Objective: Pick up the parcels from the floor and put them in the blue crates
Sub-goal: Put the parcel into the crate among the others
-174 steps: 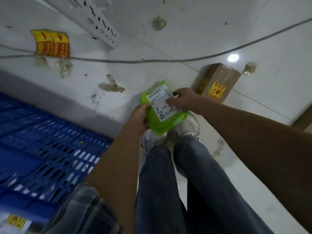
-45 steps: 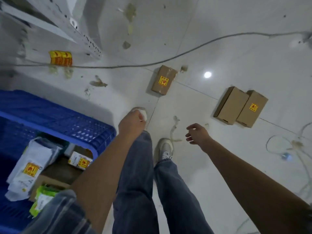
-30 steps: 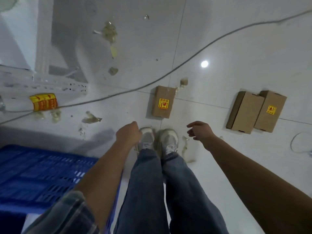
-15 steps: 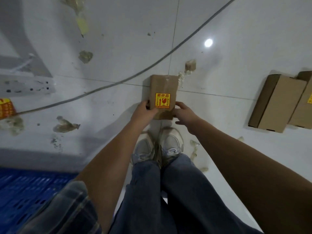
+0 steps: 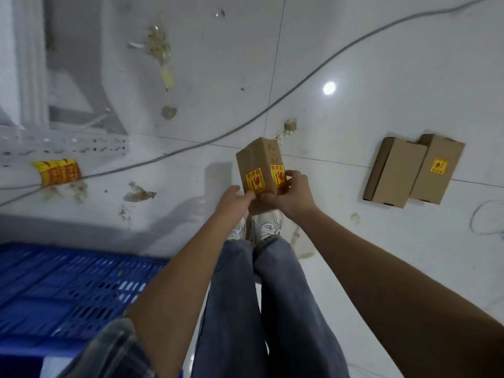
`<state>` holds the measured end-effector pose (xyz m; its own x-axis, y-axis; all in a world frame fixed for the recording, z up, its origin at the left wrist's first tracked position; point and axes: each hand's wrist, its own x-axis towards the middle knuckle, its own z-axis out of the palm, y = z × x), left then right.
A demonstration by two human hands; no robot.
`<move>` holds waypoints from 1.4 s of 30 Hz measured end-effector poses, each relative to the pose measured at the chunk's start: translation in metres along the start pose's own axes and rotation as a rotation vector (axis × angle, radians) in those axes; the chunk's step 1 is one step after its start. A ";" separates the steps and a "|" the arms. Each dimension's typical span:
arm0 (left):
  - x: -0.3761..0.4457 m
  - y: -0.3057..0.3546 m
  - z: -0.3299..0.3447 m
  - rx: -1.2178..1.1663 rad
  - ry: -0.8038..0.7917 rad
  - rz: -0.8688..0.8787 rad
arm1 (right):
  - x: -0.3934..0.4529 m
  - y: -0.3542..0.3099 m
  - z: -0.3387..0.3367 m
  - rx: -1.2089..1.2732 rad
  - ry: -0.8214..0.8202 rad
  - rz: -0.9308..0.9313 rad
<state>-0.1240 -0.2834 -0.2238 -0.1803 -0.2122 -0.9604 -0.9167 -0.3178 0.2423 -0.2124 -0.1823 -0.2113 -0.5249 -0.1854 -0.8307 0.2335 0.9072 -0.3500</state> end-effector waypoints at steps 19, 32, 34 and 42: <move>-0.178 0.001 -0.029 -0.916 -0.183 0.076 | -0.198 -0.024 -0.059 0.647 -0.121 0.117; -0.233 -0.109 -0.018 -0.871 -0.043 0.139 | -0.234 0.022 -0.039 0.581 -0.361 0.043; -0.240 -0.128 -0.015 -0.944 0.015 0.144 | -0.242 0.027 -0.030 0.502 -0.403 0.030; -0.261 -0.236 -0.002 -1.228 0.123 0.094 | -0.261 0.057 0.029 0.006 -0.543 -0.078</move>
<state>0.1399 -0.1553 -0.0294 -0.1318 -0.3454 -0.9292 0.0520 -0.9385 0.3414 -0.0382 -0.0926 -0.0266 -0.0433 -0.4221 -0.9055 0.2167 0.8808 -0.4210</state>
